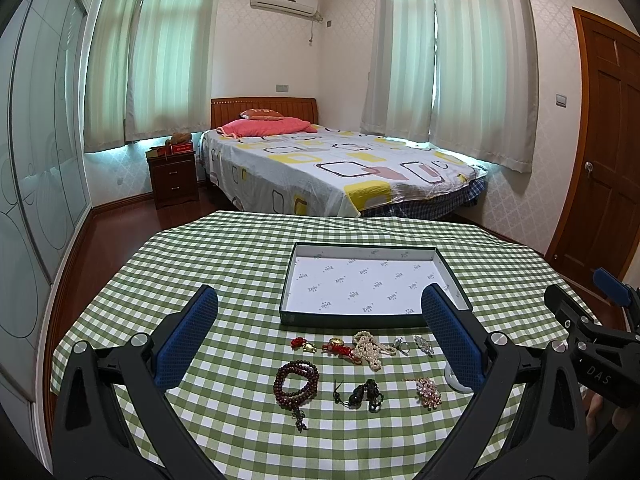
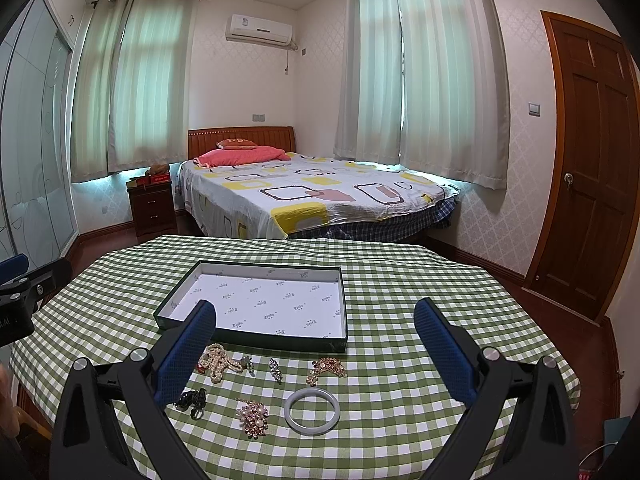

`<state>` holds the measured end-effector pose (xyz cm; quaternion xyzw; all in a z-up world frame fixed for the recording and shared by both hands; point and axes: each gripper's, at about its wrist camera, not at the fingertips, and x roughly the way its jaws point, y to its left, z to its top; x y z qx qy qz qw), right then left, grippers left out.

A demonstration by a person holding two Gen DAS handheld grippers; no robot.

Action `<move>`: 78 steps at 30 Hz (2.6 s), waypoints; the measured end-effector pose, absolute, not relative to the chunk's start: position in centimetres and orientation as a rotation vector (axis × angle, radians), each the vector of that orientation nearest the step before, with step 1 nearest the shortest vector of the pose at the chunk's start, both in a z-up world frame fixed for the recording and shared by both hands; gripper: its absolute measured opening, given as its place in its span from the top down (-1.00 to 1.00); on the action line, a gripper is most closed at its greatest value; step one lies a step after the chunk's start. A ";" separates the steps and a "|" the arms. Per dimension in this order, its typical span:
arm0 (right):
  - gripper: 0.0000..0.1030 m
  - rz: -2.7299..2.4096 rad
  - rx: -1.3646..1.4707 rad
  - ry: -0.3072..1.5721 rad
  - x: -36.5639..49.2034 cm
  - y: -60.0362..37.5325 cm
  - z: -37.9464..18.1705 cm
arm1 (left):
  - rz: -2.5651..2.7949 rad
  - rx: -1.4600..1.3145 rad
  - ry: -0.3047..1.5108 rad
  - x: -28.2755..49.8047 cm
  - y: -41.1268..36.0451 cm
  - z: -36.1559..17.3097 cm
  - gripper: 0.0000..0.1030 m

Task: Organize jewelry

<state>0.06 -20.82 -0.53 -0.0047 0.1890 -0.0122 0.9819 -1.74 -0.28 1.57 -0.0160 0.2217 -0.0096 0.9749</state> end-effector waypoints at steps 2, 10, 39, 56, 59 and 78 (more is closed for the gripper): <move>-0.88 -0.024 -0.009 0.380 0.1 -20.8 -0.5 | -0.020 -0.033 0.449 -1.8 -0.3 1.6 -0.92; -0.88 -0.023 -0.009 0.382 0.0 -20.8 -0.5 | -0.022 -0.031 0.450 -1.8 -0.3 1.4 -0.92; -0.88 0.001 -0.055 0.413 3.0 -23.0 -7.1 | -0.006 -0.053 0.544 2.9 2.8 -6.2 -0.92; -0.88 0.048 -0.020 0.631 6.3 -23.4 -14.5 | -0.004 -0.016 0.830 8.3 3.2 -17.1 -0.92; -0.88 0.048 -0.017 0.644 6.6 -23.6 -14.9 | -0.001 -0.025 0.860 8.8 3.5 -17.8 -0.89; -0.88 0.042 -0.003 0.725 7.6 -23.7 -16.7 | -0.033 0.011 0.838 8.6 3.2 -17.9 -0.09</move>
